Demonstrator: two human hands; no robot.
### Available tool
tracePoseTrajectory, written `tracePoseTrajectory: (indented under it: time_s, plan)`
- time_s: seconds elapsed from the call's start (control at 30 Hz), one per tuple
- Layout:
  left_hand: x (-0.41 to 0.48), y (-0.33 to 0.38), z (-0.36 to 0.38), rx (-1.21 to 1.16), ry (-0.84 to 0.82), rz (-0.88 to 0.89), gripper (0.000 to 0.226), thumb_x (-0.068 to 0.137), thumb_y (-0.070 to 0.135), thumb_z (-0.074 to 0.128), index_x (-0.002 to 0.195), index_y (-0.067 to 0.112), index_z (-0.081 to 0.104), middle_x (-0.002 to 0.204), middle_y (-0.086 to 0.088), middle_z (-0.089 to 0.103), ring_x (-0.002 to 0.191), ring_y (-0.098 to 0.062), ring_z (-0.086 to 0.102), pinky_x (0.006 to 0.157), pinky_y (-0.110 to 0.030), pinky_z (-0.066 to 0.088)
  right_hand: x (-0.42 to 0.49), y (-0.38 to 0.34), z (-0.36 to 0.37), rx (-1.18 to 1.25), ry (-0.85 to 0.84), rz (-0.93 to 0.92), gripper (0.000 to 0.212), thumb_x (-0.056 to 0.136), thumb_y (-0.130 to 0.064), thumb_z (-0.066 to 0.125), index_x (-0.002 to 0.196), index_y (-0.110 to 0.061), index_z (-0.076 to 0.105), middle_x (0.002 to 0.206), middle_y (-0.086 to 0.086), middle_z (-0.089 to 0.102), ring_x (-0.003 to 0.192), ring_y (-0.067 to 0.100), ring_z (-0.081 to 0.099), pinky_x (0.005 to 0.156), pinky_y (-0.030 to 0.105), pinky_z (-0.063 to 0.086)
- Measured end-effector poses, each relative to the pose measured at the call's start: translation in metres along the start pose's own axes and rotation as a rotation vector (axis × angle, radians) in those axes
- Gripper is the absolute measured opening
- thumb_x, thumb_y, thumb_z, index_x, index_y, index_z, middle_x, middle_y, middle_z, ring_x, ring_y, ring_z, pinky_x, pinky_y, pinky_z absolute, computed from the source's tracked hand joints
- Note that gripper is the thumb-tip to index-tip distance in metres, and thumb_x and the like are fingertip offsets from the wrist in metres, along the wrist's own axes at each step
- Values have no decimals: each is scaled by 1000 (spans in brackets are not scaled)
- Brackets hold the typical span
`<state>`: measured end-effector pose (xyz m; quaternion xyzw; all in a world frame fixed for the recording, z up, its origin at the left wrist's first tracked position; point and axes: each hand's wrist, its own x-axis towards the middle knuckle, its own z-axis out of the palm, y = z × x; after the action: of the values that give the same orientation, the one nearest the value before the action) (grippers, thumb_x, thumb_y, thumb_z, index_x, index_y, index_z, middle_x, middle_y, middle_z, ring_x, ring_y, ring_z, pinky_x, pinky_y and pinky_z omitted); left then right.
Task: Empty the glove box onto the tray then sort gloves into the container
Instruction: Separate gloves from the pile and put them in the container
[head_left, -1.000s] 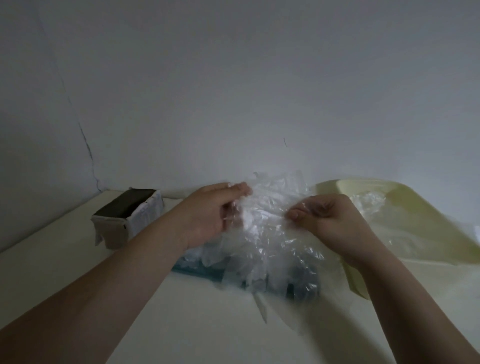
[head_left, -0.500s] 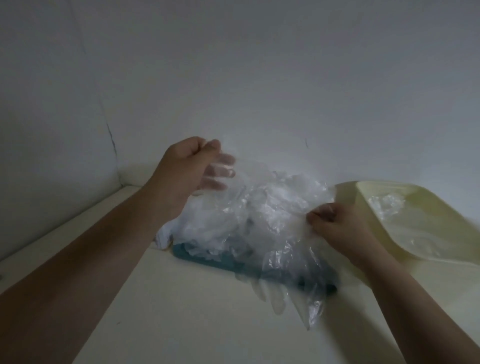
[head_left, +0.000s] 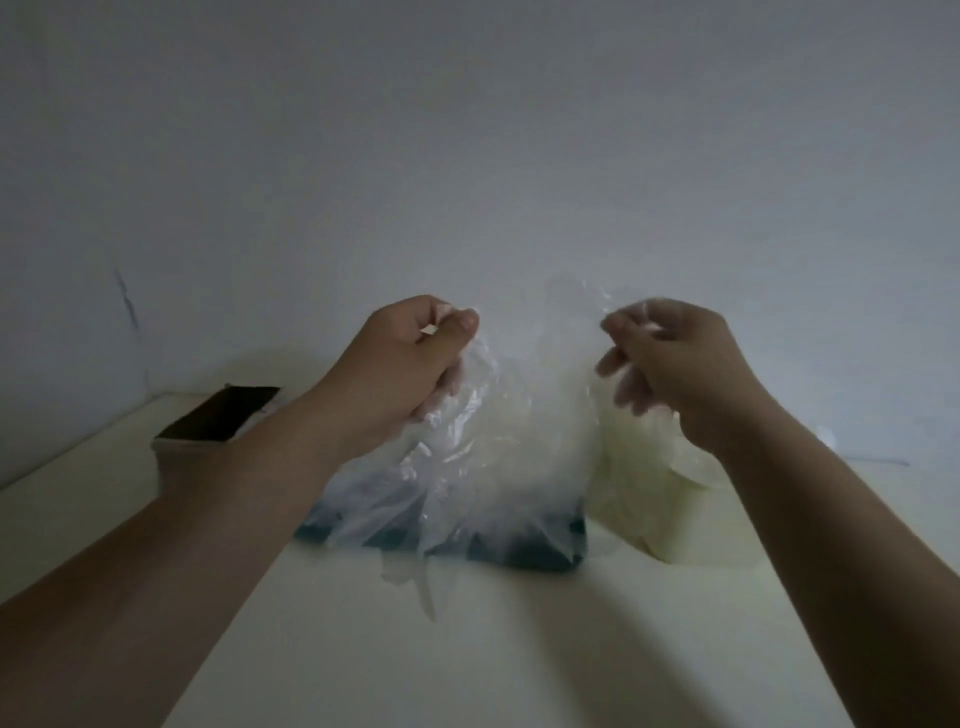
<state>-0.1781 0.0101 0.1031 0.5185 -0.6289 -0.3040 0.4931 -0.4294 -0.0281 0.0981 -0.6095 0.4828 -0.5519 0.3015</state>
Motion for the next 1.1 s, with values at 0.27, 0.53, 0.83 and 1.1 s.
tracePoseTrajectory:
  time_s: [0.27, 0.53, 0.83, 1.1]
  plan:
    - [11, 11, 62, -77, -378, -283, 47, 68, 56, 78, 95, 18, 73, 92, 3, 76, 85, -21, 57, 65, -27, 42, 40, 25, -95, -435, -65, 120, 13, 95, -28, 72, 91, -16, 74, 69, 11, 74, 38, 14, 39, 45, 22, 30]
    - [30, 20, 65, -498, -626, -122, 11, 87, 20, 75, 78, 18, 68, 90, -10, 74, 63, -13, 62, 49, -22, 46, 79, 66, -104, -749, -181, 121, 9, 95, -20, 70, 88, -16, 73, 72, 9, 73, 44, 16, 62, 40, 20, 44]
    - [85, 31, 135, -571, -491, -192, 10, 97, 6, 65, 94, 14, 62, 98, -15, 77, 72, -18, 74, 62, -29, 61, 94, 85, -103, -899, -214, 87, 28, 99, -1, 56, 127, 1, 62, 123, 23, 66, 113, 40, 63, 98, 44, 51]
    - [124, -1, 231, -300, -307, -266, 28, 83, -17, 73, 85, 8, 60, 82, -18, 68, 68, -27, 72, 68, -40, 63, 81, 51, -162, -657, 16, 61, 47, 91, -25, 78, 135, -25, 62, 131, -1, 64, 122, 20, 62, 105, 40, 51]
